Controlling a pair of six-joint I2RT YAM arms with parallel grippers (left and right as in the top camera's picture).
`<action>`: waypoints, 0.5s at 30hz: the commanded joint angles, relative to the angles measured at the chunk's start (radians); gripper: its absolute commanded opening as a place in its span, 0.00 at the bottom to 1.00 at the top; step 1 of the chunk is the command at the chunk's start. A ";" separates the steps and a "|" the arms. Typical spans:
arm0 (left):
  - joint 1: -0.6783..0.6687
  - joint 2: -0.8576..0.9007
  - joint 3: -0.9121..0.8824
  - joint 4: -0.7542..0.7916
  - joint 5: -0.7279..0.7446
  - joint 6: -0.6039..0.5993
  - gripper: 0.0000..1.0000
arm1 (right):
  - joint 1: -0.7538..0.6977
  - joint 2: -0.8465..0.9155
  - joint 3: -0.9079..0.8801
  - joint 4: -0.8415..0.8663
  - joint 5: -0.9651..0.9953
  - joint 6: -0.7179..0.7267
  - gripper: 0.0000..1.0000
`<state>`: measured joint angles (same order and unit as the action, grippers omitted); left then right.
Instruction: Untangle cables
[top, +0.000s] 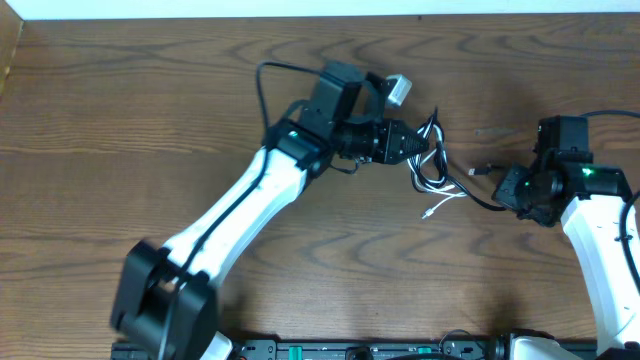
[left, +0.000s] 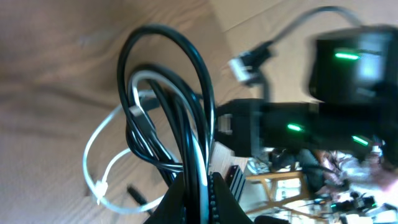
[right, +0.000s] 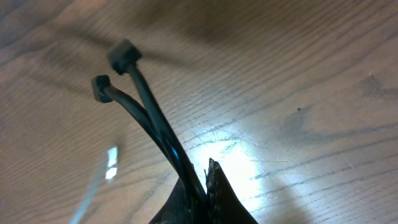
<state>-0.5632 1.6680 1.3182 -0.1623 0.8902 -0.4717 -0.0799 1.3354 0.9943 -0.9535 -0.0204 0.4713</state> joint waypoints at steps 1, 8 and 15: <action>0.039 -0.089 0.008 0.004 -0.013 0.118 0.08 | -0.031 0.001 0.013 -0.011 0.036 -0.043 0.01; 0.115 -0.230 0.008 0.022 -0.012 0.132 0.07 | -0.032 0.001 0.012 -0.011 0.036 -0.050 0.01; 0.216 -0.295 0.008 -0.026 -0.011 0.167 0.08 | -0.070 0.001 0.012 -0.009 0.053 -0.062 0.01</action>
<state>-0.4225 1.4250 1.3121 -0.2008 0.9081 -0.3447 -0.1017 1.3346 1.0126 -0.9501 -0.0868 0.4538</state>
